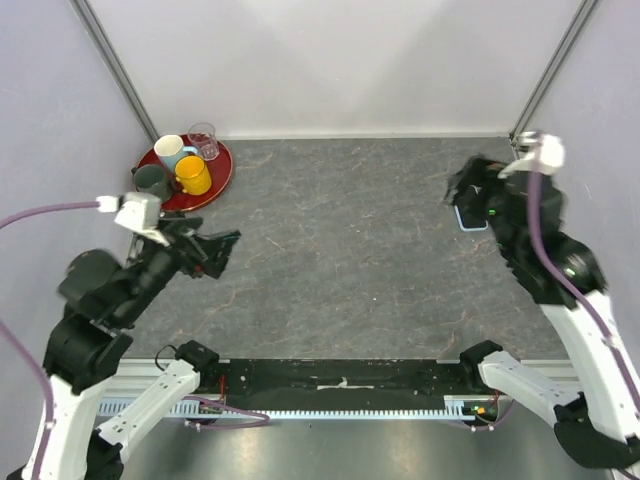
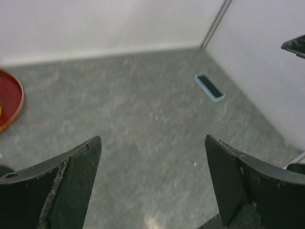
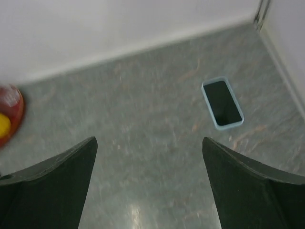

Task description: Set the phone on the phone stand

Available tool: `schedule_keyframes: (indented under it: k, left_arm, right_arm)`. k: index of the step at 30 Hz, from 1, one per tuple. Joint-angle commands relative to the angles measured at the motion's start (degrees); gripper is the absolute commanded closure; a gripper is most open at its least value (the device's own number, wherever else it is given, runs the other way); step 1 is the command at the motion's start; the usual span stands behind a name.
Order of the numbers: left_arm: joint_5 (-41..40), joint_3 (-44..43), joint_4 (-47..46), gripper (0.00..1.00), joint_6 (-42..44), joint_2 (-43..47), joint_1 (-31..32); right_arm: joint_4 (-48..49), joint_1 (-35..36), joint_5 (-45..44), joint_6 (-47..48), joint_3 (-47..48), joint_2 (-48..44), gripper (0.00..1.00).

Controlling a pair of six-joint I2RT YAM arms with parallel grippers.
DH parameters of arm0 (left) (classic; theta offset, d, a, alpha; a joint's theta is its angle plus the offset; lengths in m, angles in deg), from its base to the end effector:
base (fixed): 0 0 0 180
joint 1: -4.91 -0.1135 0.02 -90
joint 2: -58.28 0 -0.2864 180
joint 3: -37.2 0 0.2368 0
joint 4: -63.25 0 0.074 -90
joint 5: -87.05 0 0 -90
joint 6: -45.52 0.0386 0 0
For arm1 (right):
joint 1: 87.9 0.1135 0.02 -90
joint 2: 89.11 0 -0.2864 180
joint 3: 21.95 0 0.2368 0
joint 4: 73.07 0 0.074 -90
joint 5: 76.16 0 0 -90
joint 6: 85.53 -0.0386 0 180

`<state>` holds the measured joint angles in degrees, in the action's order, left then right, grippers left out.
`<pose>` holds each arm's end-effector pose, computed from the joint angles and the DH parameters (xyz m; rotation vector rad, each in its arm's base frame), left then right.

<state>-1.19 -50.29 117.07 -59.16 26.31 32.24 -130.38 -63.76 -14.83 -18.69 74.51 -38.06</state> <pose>0.0204 -0.0119 0.4637 0.1979 1.5599 -0.6031 0.1095 0.0288 0.4826 0.3416 1.7218 0.1570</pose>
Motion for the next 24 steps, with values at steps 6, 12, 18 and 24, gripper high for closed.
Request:
schedule_keyframes:
  k: [6, 12, 18, 24]
  left_arm:
    - [-1.6, 10.4, 8.1, 0.0, -4.9, -7.8, -0.3]
    - [-19.1, 16.1, 9.3, 0.0, -8.5, -11.3, -0.4]
    - [-9.1, 17.5, 4.6, 0.0, -9.0, -20.3, -12.7]
    - [-23.1, 16.1, 1.7, 0.0, -7.9, -22.9, -19.2]
  right_arm:
    - [4.3, 0.1, 29.0, -3.6, -14.0, 6.7, 0.02]
    - [6.2, 6.4, 32.3, -5.4, -19.9, 10.6, 0.02]
    - [3.3, 18.0, 17.7, -10.8, -19.4, 16.9, 0.02]
    - [-5.8, 29.4, 1.7, -13.1, -11.9, 27.5, 0.02]
